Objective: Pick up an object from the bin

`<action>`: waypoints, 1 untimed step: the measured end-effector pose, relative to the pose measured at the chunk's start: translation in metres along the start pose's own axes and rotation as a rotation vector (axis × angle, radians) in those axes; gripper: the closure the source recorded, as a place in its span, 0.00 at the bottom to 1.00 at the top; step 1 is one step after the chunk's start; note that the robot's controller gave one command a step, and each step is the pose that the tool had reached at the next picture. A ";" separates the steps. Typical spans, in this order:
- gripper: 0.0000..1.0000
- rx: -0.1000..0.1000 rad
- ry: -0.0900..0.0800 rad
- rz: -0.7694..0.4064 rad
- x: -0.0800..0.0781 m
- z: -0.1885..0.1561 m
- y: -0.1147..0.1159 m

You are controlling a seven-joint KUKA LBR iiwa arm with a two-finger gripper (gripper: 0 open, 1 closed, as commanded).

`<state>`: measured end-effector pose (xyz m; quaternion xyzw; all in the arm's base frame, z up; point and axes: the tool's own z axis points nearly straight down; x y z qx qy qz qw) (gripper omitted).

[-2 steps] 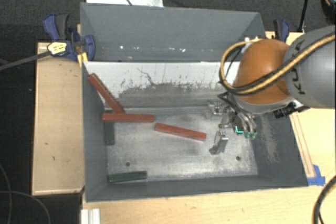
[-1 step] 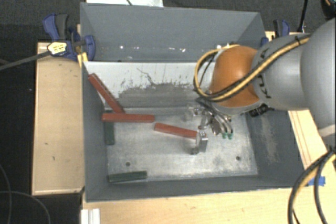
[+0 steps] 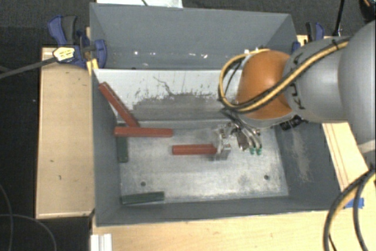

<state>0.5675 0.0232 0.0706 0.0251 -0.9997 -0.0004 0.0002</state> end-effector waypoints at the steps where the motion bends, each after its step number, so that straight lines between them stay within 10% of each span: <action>1: 1.00 0.001 -0.010 0.014 0.005 -0.118 -0.006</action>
Offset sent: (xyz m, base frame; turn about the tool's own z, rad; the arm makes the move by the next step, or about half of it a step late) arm -0.0069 -0.0068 0.1123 0.0020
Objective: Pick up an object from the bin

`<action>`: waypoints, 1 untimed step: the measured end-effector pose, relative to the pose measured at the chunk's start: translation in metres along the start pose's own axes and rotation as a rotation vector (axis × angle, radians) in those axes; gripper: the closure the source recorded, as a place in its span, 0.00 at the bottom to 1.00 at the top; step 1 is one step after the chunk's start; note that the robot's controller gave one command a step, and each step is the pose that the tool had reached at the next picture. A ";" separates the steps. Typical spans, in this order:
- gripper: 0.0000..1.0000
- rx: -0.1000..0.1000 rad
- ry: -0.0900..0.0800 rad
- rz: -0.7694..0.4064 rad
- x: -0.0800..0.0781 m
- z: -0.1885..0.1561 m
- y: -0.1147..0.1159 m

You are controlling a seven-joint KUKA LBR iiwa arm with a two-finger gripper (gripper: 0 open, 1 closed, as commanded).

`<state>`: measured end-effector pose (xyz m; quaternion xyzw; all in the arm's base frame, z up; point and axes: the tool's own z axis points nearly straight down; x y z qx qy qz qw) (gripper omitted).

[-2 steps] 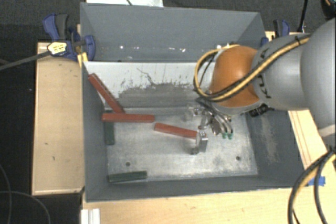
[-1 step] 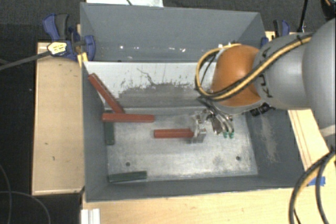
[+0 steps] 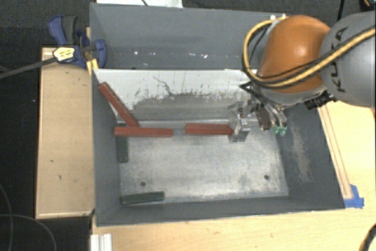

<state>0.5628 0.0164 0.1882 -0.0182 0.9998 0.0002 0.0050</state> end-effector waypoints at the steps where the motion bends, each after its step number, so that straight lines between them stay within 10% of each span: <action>1: 1.00 -0.001 0.002 -0.355 0.001 -0.043 0.010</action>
Offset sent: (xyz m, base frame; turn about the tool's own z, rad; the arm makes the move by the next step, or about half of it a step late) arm -0.0031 0.0098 0.0410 -0.3551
